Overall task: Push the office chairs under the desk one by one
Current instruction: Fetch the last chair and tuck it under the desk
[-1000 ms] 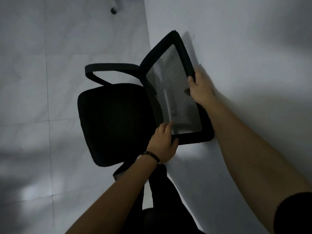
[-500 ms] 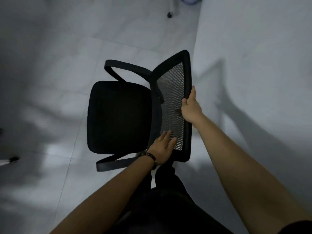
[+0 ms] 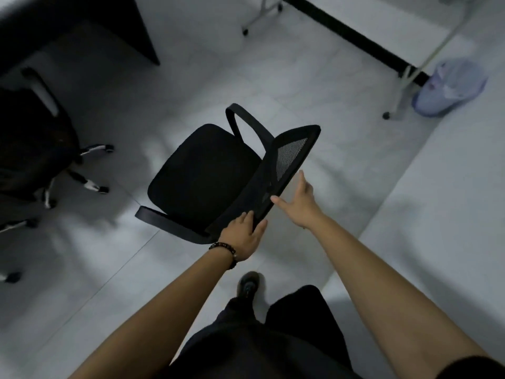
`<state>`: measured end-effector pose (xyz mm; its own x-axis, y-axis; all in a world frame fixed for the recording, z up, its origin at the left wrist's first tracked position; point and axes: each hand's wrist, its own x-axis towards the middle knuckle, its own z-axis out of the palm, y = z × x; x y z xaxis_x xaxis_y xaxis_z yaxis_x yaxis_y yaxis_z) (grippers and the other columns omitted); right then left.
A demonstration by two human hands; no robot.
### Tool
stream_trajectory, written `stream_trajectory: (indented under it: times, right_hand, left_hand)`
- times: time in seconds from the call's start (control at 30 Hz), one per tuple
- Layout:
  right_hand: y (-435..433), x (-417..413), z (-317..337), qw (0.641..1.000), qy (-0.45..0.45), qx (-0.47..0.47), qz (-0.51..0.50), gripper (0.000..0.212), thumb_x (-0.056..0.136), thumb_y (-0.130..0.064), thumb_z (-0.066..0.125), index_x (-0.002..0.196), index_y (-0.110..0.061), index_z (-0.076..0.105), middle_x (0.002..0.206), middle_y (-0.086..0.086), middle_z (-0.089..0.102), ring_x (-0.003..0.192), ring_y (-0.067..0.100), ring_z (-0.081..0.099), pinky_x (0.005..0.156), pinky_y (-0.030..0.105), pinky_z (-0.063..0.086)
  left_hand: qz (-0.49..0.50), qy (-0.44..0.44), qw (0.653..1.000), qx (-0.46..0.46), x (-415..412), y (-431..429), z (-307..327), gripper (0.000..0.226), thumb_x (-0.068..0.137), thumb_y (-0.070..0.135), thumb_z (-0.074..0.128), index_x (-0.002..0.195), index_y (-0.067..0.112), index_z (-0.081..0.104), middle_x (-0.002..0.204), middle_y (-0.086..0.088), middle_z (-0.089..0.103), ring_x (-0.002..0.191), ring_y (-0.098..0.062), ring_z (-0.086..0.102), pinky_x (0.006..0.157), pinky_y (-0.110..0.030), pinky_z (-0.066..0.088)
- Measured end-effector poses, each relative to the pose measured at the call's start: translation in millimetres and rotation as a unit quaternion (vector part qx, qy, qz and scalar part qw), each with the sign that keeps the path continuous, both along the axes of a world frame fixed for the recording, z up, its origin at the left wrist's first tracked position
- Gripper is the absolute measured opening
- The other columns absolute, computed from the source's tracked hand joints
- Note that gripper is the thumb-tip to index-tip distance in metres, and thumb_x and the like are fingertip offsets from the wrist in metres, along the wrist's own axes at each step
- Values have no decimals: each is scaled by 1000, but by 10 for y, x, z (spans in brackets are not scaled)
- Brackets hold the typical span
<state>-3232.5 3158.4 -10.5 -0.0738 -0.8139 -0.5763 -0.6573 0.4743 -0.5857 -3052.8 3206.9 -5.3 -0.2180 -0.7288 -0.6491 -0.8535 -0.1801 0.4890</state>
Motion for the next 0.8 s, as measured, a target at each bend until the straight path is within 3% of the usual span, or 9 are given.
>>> stream_trajectory:
  times: [0.07,0.2,0.37,0.43,0.57,0.7,0.8]
  right_hand:
    - [-168,66,71,990,90,-56,88,103,89,-54,59,152,-29,-17,162,12,-10,148,35,6,116,52,23]
    - [-765,228,90,923,181,-143,307,73,99,-56,32,154,-33,-10,161,11,-22,149,32,-12,119,49,3]
    - [-1626,573,31,845,229,-165,455,64,100,-57,16,156,-28,4,164,8,-11,148,27,-18,118,52,-5]
    - [-1922,683,1,819,233,-164,499,64,99,-60,16,155,-28,15,164,8,3,150,26,-11,117,53,-6]
    - [-2242,903,-10,792,218,-227,523,58,98,-62,24,137,-25,46,141,14,41,139,31,30,119,52,2]
    - [-2325,984,-7,769,234,-226,550,63,90,-73,24,122,-26,51,125,14,47,123,34,40,114,50,21]
    - [-2388,940,-25,776,239,-185,554,74,80,-86,23,116,-28,52,121,11,49,117,33,42,105,50,31]
  left_hand:
    - [19,-38,999,-28,150,-76,24,72,95,59,26,151,14,16,157,-8,22,142,-27,25,114,-46,25]
    - [90,-98,989,-70,403,-269,23,70,96,58,25,150,15,16,156,-8,25,141,-27,27,114,-49,23]
    - [223,-123,964,-82,614,-526,-11,60,98,52,24,148,19,22,154,-6,30,142,-25,23,118,-50,8]
    - [280,-128,947,-86,648,-649,-26,57,98,51,24,146,19,27,150,-5,35,141,-25,24,118,-49,5]
    - [366,-144,916,-78,660,-874,-59,55,97,53,22,141,22,34,147,-5,38,141,-26,22,117,-49,-2]
    - [357,-175,916,-41,690,-918,-99,54,97,55,19,141,29,33,145,-6,36,138,-31,22,115,-51,-4]
    - [338,-200,919,-39,757,-901,-117,50,97,54,18,138,31,37,137,-8,41,132,-33,28,114,-52,-3]
